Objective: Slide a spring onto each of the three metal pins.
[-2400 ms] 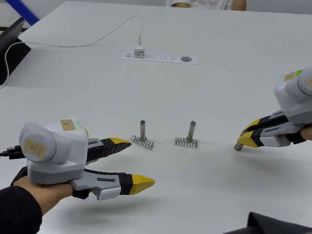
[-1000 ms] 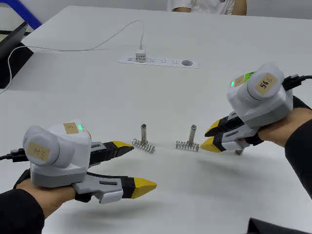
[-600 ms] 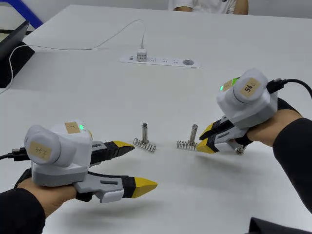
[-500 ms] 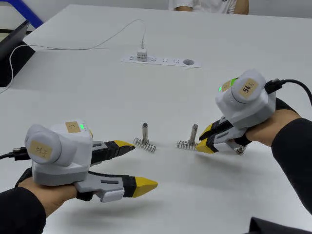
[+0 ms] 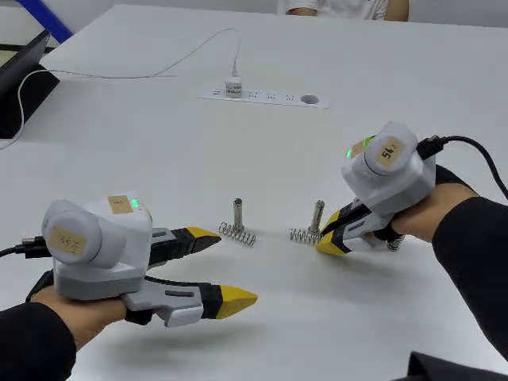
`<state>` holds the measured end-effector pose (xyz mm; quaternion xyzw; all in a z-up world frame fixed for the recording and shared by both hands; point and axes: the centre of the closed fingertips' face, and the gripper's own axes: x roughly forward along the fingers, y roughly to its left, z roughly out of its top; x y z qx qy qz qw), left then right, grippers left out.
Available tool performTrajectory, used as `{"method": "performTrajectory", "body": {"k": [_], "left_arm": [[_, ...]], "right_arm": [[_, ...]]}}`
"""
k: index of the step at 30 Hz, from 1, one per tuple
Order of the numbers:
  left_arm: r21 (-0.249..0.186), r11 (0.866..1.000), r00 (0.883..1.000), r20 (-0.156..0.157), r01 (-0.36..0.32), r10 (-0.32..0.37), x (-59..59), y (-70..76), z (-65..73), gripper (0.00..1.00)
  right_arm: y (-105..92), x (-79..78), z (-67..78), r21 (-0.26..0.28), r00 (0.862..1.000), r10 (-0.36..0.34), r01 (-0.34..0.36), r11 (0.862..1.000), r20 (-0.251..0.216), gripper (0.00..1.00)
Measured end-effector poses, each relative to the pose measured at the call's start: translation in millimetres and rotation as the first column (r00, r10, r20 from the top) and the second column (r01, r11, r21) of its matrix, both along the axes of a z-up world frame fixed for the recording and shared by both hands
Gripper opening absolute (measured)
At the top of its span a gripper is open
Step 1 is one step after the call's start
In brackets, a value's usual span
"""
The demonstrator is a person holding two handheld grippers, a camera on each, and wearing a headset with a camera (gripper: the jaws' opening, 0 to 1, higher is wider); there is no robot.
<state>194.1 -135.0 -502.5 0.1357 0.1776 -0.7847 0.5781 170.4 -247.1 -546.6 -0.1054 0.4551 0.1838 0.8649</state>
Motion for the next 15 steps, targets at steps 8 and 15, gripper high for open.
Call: {"method": "performTrajectory", "body": {"k": [8,15], "left_arm": [[0.001,1.0,1.0,0.001,0.009,-0.009,-2.7,-1.3,-0.3,0.6],[0.006,1.0,1.0,0.007,0.024,-0.024,-5.0,-3.3,-0.4,0.59]], "right_arm": [[3.3,-4.9,0.1,0.004,1.0,0.014,-0.014,1.0,-0.016,0.12],[15.5,-14.5,9.1,-0.015,0.998,0.057,-0.057,0.998,-0.019,0.11]]}}
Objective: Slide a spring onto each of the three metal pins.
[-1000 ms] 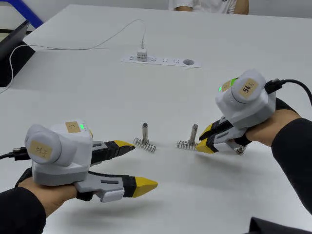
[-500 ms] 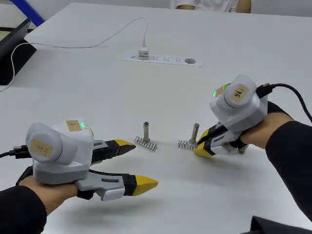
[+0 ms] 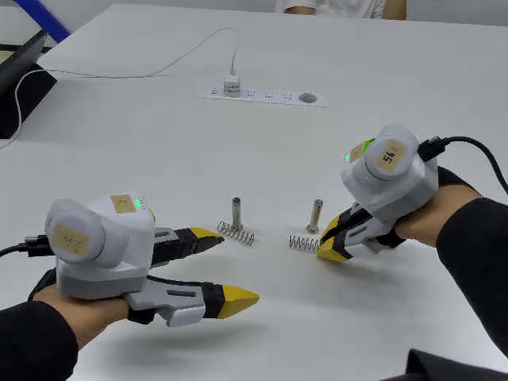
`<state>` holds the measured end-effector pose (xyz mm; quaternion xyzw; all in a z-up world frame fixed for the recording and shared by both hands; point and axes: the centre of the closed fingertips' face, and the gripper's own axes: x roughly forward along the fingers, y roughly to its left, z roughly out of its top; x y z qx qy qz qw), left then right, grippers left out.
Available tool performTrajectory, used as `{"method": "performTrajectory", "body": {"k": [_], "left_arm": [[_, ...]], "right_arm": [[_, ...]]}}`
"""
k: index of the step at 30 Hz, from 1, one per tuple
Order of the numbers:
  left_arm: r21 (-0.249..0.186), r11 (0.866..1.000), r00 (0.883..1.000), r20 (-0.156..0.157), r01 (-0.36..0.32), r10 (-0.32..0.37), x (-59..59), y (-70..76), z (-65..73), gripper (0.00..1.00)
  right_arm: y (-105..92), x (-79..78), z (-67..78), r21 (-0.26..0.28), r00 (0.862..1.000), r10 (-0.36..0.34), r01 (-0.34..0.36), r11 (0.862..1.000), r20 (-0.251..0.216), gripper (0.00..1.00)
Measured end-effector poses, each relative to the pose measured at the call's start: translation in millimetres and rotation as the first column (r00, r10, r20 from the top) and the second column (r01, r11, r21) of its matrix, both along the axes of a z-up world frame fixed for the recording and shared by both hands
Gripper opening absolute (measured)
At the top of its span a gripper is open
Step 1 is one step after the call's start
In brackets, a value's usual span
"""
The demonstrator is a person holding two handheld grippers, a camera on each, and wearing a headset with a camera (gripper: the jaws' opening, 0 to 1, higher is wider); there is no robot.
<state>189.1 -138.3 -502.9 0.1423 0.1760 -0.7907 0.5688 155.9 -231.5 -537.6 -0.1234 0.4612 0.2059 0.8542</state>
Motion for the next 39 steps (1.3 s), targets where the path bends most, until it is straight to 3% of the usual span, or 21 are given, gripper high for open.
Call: {"method": "performTrajectory", "body": {"k": [13,22,39], "left_arm": [[-0.01,0.998,0.998,0.017,0.058,-0.058,-11.1,-11.7,4.6,0.53],[-0.017,0.995,0.995,0.032,0.1,-0.099,-17.8,-15.7,6.3,0.43],[-0.037,0.984,0.983,0.066,0.173,-0.171,-30.7,-19.7,10.8,0.26]], "right_arm": [[22.9,-12.4,21.3,-0.025,0.995,0.094,-0.094,0.995,0.014,0.11],[43.5,-9.6,32.2,-0.03,0.986,0.163,-0.162,0.986,0.021,0.11],[63.2,-9.1,39.0,-0.045,0.971,0.24,-0.239,0.97,0.017,0.11]]}}
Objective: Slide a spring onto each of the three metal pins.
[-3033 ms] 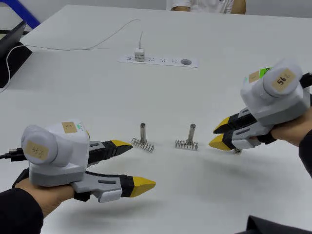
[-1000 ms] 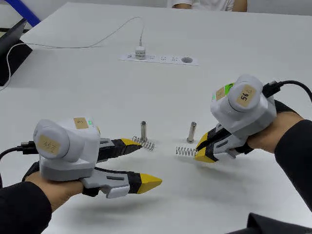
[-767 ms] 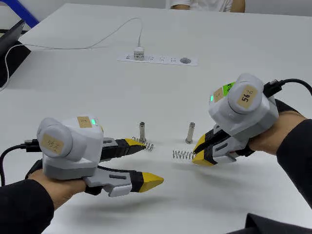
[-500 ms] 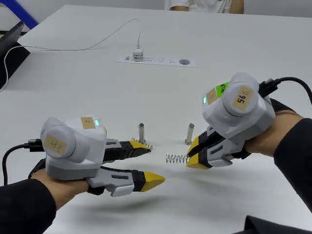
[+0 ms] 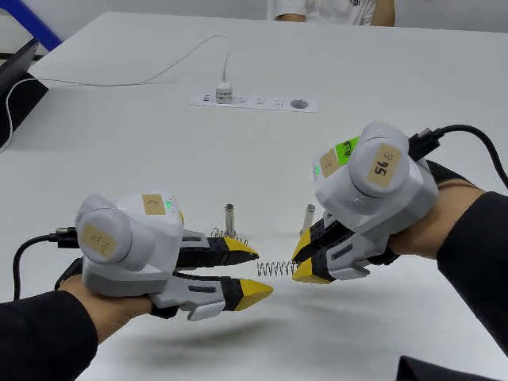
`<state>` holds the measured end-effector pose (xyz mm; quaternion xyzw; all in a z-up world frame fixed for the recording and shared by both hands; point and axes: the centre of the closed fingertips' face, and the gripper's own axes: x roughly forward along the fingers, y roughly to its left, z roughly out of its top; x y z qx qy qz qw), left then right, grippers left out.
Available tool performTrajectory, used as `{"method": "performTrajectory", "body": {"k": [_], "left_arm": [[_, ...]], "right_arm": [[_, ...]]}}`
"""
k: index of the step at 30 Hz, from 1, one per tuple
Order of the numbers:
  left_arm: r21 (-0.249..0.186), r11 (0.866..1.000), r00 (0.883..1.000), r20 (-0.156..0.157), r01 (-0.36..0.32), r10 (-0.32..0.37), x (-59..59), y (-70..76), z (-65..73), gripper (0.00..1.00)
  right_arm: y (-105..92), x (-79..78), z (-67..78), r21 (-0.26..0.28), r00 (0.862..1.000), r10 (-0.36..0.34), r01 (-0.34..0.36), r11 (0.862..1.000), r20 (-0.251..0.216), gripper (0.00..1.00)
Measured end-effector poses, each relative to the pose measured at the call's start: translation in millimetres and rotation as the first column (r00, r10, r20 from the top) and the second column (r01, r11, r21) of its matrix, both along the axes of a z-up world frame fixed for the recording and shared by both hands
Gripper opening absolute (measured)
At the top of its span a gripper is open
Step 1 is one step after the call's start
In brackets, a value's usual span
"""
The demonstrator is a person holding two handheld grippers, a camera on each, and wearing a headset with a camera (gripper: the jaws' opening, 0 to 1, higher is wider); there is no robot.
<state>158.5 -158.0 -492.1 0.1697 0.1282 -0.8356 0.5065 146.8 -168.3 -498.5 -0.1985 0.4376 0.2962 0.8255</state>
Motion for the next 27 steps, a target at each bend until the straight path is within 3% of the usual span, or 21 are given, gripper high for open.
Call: {"method": "performTrajectory", "body": {"k": [9,17,27], "left_arm": [[-0.01,1.0,0.999,0.037,0.022,-0.022,-2.0,-0.2,-1.3,0.14],[-0.004,1.0,0.999,0.046,0.026,-0.026,-1.7,1.2,-3.4,0.12],[0.001,1.0,0.998,0.053,0.025,-0.025,-1.0,1.2,-4.7,0.12]], "right_arm": [[6.3,0.5,2.8,-0.002,1.0,0.02,-0.02,1.0,0.002,0.11],[9.4,0.9,8.7,-0.014,0.999,0.035,-0.035,0.999,0.009,0.11],[18.5,7.3,28.3,-0.003,0.997,0.052,-0.052,0.999,0.058,0.11]]}}
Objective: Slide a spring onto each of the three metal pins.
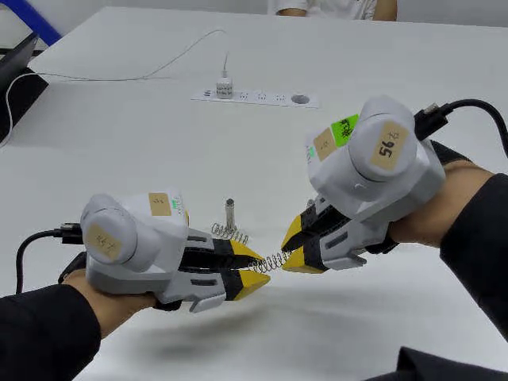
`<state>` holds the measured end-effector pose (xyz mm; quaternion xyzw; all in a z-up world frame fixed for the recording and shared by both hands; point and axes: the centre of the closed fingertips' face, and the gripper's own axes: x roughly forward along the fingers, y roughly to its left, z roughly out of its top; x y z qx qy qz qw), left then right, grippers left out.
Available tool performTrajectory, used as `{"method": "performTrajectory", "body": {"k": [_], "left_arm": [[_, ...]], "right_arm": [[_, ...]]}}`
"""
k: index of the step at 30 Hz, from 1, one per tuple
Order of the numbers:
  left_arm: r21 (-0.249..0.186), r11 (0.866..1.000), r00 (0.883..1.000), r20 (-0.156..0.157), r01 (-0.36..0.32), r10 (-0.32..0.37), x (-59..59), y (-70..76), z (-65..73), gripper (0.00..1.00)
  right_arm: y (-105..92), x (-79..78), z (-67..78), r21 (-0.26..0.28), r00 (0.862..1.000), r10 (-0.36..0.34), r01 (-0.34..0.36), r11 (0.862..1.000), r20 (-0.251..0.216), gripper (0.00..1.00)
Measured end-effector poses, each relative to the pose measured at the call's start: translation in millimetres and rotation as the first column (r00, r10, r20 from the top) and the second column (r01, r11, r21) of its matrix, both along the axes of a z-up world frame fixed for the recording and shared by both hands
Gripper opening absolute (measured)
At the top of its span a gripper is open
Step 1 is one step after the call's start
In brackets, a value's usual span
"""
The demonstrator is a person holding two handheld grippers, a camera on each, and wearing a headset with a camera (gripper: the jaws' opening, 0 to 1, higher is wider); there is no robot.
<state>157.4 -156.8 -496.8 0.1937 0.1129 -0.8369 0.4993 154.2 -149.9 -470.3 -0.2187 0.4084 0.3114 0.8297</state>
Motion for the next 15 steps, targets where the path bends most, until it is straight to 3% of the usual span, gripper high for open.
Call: {"method": "performTrajectory", "body": {"k": [15], "left_arm": [[-0.005,1.0,1.0,-0.004,0.007,-0.007,-2.9,-0.6,1.0,0.11]], "right_arm": [[14.4,13.0,15.3,0.034,0.997,0.016,-0.019,0.999,0.073,0.12]]}}
